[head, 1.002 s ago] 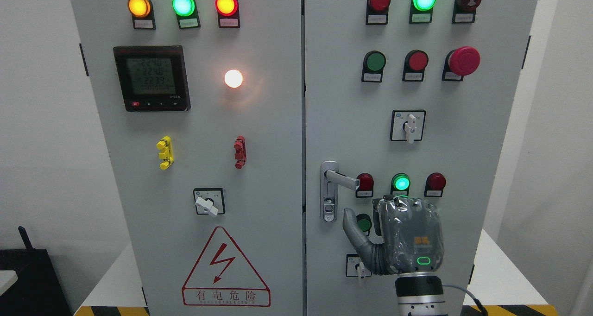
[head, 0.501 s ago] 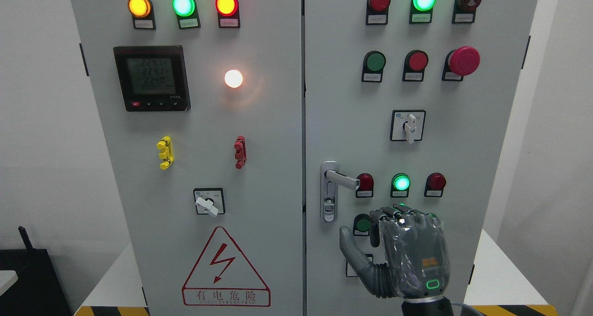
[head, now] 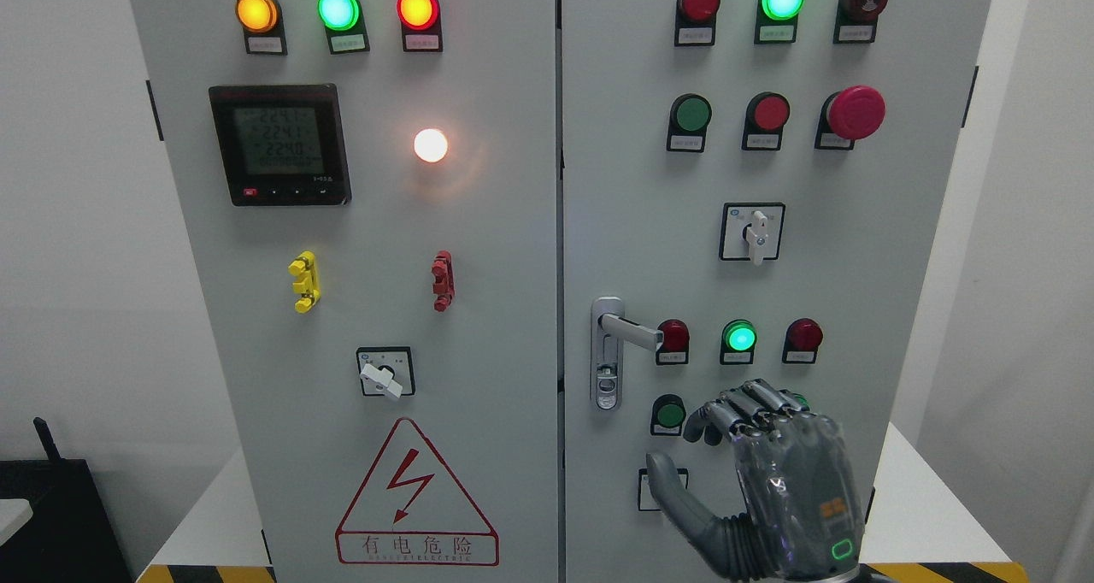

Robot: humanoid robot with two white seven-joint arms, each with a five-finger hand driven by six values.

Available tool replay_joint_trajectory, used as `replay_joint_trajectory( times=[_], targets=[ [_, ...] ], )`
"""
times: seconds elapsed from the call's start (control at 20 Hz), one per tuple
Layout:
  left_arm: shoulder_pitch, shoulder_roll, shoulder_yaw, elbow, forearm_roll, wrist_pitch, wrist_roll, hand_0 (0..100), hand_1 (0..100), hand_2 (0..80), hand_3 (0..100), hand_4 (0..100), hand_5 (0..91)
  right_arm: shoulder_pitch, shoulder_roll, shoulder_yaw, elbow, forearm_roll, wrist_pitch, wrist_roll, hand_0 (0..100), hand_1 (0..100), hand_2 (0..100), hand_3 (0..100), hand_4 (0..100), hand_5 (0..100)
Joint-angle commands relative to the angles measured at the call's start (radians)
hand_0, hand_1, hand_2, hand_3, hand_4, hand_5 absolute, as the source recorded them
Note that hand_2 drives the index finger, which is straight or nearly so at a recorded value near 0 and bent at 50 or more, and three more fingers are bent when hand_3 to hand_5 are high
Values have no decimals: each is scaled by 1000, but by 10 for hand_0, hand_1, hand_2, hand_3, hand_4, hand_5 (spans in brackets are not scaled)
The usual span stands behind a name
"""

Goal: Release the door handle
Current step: 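Open the right hand and move it away from the turned handle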

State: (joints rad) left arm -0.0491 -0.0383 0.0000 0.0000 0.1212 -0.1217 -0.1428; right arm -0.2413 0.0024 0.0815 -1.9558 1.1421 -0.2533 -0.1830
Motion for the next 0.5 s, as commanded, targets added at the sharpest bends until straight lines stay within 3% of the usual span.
replay_joint_trajectory(
  times=[0.0,0.1,0.45],
  targets=[
    [0,0,11,17,0,1,0,120,389,0,0,0,0,49,-73,-95,-28,-79,-30,-1,429,109,23,109,26,0],
    [0,0,11,17,0,1,0,120,389,0,0,0,0,60,-71,-94,-28,-99,-32,-3,426,102,0,59,0,0],
    [0,0,11,17,0,1,0,120,389,0,0,0,0,103,-61,-92,-28,-122,-37,-6,417,103,0,47,0,0]
  ],
)
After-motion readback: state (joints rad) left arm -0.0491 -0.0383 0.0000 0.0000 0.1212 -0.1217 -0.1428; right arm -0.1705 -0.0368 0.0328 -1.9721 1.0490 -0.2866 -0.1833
